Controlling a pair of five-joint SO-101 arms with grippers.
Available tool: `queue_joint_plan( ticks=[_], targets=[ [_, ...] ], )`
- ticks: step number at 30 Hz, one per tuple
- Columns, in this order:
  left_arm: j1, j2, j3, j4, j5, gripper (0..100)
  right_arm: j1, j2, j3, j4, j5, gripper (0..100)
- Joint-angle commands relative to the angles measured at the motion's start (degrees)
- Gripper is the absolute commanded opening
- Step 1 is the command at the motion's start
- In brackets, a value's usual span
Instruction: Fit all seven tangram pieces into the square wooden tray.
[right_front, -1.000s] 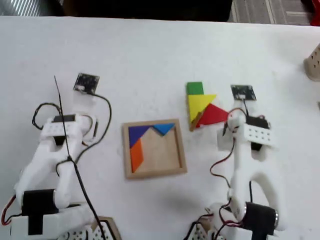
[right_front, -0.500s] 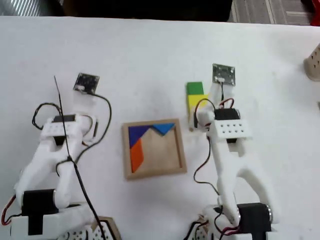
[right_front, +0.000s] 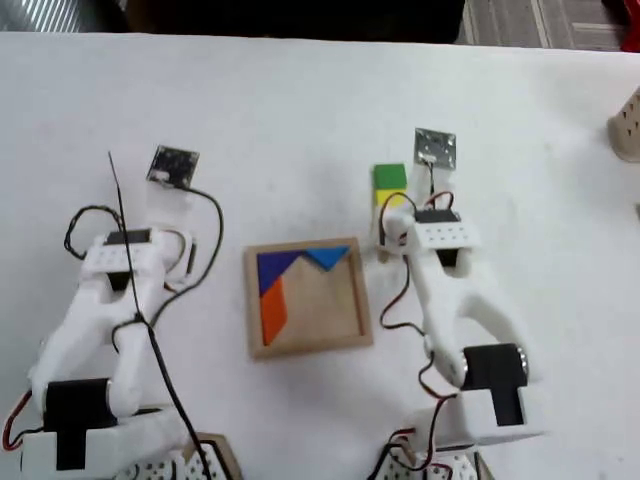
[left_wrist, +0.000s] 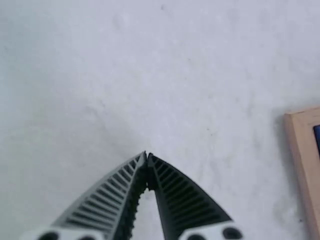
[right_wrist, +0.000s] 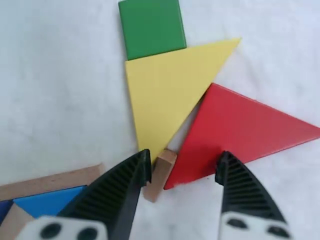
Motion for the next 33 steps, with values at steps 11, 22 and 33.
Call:
queue_joint_plan(
  ticks=[11, 22, 33],
  targets=[
    [-0.40, -0.22, -2.64, -1.14, 0.18, 3, -0.40, -0.13, -3.87, 0.75, 4.48, 2.7],
    [-0.40, -0.22, -2.64, -1.14, 0.18, 3, -0.66, -10.59, -4.48, 17.89, 7.03, 1.7],
    [-0.40, -0.13, -2.64, -1.14, 0.18, 3, -14.81, -27.65, 6.42, 20.18, 8.09, 2.0]
  ],
)
